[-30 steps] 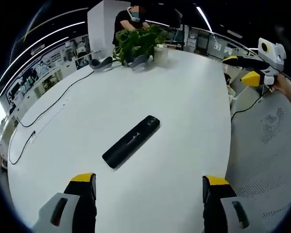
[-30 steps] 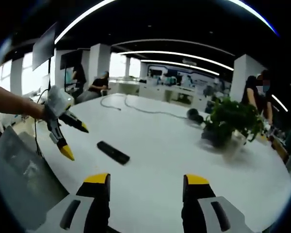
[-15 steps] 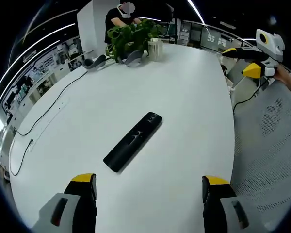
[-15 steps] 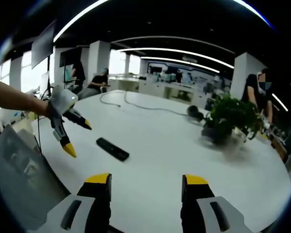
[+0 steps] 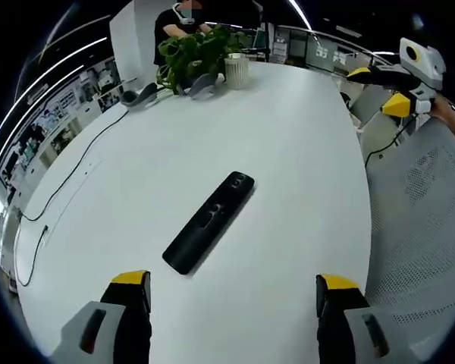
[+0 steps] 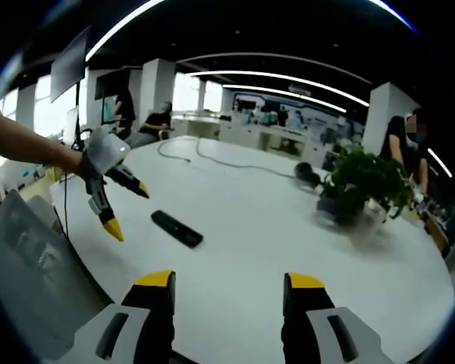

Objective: Press the specified remote control buttons in sequence, fully releasing each button before pressing the next.

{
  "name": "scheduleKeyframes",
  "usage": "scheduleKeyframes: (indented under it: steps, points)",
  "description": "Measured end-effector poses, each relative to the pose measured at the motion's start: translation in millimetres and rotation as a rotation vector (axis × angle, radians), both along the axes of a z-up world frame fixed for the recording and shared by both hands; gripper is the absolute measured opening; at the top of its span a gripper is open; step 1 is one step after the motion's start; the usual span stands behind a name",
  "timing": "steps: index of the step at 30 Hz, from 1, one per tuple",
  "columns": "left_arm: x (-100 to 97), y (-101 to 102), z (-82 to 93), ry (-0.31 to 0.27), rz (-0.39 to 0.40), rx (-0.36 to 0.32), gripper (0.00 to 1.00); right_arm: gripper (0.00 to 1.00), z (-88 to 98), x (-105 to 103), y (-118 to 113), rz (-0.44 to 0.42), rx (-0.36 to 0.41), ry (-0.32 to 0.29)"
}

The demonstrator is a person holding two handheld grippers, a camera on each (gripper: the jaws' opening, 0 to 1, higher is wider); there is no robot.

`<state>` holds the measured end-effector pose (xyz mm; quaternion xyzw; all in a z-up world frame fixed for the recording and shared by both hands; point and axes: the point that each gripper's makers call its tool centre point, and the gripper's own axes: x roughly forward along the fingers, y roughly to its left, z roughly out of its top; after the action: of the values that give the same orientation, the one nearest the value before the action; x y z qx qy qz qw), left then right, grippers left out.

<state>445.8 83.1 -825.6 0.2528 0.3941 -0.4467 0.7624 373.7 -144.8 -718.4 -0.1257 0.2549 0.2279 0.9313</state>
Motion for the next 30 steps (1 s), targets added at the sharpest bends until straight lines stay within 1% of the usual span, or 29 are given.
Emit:
scheduleKeyframes:
  steps: [11,14,22,30]
  points:
    - [5.1,-2.6,-3.7,0.004,-0.020,0.007,0.93,0.54,-1.8,-0.6,0.6,0.007,-0.009,0.008]
    - [8.0,-1.1,-5.4,0.001,-0.033,0.024,0.93,0.53,-2.1,-0.9,1.5,0.011,-0.009,0.010]
    - [18.3,2.9,-6.7,-0.002,-0.036,0.037,0.93,0.52,-2.5,-1.1,2.3,0.016,-0.009,0.012]
    - [21.6,4.0,-9.9,0.003,-0.048,0.048,0.93,0.50,-4.3,-2.1,3.8,0.026,-0.014,0.021]
